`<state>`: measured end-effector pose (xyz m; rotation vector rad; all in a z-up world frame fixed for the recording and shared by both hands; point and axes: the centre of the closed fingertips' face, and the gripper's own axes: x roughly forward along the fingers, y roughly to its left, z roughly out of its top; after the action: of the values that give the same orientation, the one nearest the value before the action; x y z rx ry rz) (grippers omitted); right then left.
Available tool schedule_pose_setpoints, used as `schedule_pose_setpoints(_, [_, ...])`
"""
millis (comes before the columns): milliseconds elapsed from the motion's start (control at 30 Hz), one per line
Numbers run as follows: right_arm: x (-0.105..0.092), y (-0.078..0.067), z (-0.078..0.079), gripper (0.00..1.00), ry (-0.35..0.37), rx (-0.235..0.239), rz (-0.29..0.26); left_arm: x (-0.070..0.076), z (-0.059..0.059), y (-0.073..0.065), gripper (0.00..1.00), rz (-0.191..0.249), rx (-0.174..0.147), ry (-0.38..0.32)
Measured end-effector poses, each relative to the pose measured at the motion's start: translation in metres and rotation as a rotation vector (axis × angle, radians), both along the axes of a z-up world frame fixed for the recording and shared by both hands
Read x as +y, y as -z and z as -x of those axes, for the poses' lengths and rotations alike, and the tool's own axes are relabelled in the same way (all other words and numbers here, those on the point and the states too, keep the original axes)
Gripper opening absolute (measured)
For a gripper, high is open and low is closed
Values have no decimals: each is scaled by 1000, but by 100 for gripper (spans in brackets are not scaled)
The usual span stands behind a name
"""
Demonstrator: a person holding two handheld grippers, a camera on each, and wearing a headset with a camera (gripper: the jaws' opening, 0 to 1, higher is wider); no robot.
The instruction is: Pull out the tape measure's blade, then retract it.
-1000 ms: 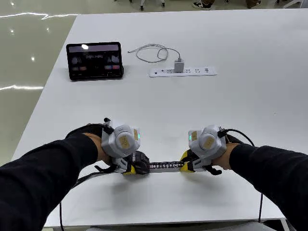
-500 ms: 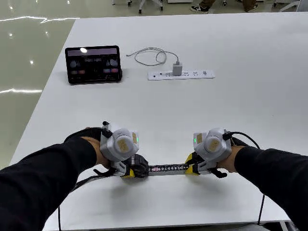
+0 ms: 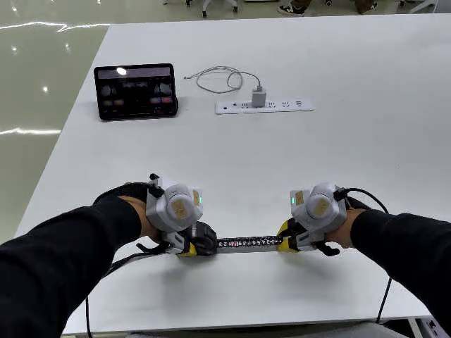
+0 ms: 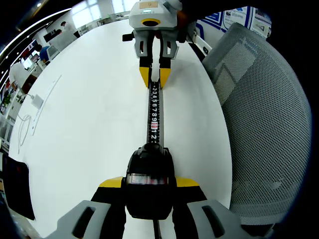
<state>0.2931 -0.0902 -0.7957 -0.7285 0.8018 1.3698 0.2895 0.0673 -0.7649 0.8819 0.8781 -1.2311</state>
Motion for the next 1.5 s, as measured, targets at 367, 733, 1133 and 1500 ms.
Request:
schedule_pose_setpoints(367, [-16,-1,-1,8,17,1,11,0,0,0,31,-1,-4,0])
schedule_pose_setpoints(733, [-25,-2,0,8,19,-2,18,0,1,0,31,-2,-4,2])
schedule_pose_setpoints(1133, [-35,-2,-1,8,29,-1,24,-1,0,0,31,-1,-4,-1])
schedule_pose_setpoints(1500, [-43,-1,-1,8,36,-2,30,-1,0,0,31,-1,-5,-2])
